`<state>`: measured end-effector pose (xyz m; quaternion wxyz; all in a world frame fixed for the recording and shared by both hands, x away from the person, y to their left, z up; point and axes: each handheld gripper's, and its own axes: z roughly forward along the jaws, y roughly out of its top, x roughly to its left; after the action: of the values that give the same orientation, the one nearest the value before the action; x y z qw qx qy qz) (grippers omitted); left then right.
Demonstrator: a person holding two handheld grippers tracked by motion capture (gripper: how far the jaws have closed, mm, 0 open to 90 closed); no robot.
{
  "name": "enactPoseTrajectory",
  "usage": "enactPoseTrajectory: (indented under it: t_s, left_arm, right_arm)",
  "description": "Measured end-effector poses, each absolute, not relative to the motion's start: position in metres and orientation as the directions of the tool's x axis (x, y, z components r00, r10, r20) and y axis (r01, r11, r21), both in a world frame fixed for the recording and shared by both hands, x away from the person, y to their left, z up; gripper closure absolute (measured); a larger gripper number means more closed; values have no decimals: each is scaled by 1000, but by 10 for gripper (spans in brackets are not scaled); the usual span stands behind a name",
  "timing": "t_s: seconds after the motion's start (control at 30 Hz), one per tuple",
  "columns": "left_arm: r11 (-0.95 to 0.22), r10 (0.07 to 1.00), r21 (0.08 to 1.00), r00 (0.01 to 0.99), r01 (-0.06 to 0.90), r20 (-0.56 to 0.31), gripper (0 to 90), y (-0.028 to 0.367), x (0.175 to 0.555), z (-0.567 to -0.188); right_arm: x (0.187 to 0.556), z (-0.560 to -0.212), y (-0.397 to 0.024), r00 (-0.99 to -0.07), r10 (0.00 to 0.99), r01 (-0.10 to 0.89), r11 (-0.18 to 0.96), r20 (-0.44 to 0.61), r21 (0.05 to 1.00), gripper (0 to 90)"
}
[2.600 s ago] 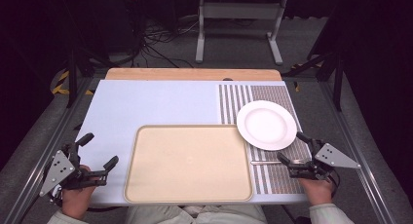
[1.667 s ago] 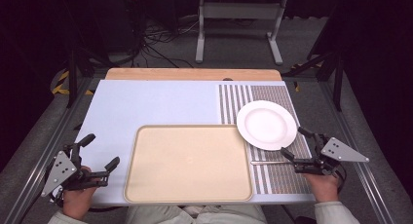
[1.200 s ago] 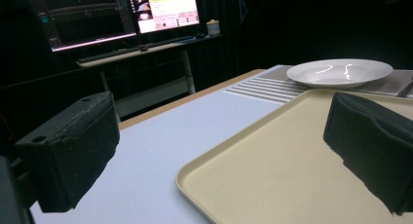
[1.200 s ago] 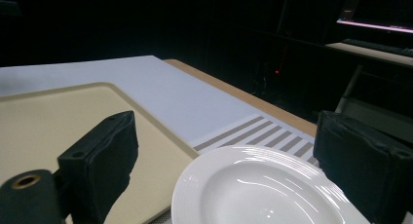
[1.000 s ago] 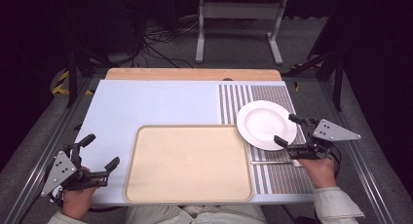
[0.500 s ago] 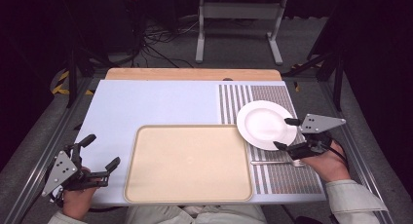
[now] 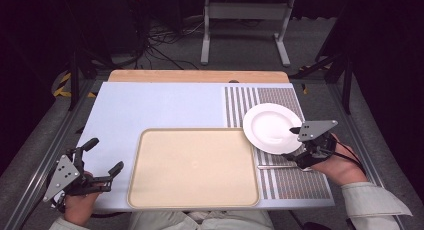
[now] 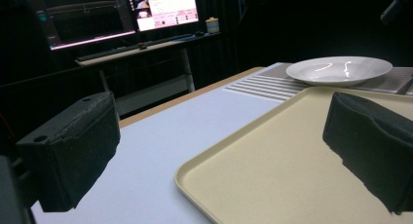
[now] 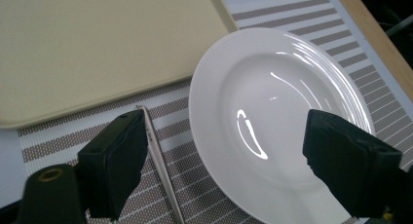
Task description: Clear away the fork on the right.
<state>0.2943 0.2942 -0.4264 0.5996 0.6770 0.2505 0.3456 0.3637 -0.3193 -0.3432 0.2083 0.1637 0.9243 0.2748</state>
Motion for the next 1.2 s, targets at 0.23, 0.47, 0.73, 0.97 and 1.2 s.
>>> enactPoseTrajectory:
  t_s: [0.23, 0.47, 0.73, 0.97, 1.2]
  left_arm:
    - [-154, 753, 985, 636, -77, 167, 10, 294, 294, -426]
    - [-157, 752, 985, 637, -75, 169, 11, 294, 294, -426]
    - [-157, 752, 985, 638, -74, 168, 11, 294, 294, -426]
    - [-156, 752, 985, 637, -73, 167, 12, 294, 294, -426]
    - [-162, 751, 984, 638, -73, 171, 12, 294, 294, -426]
  right_arm:
    - [365, -348, -316, -887, 359, 196, 862, -291, 467, 178]
    - [367, -350, -314, -904, 335, 213, 891, -265, 401, 178]
    - [368, -354, -312, -922, 305, 215, 916, -240, 338, 183]
    - [370, -361, -310, -938, 277, 215, 936, -207, 278, 193]
    - [371, -367, -310, -948, 269, 228, 946, -169, 230, 198]
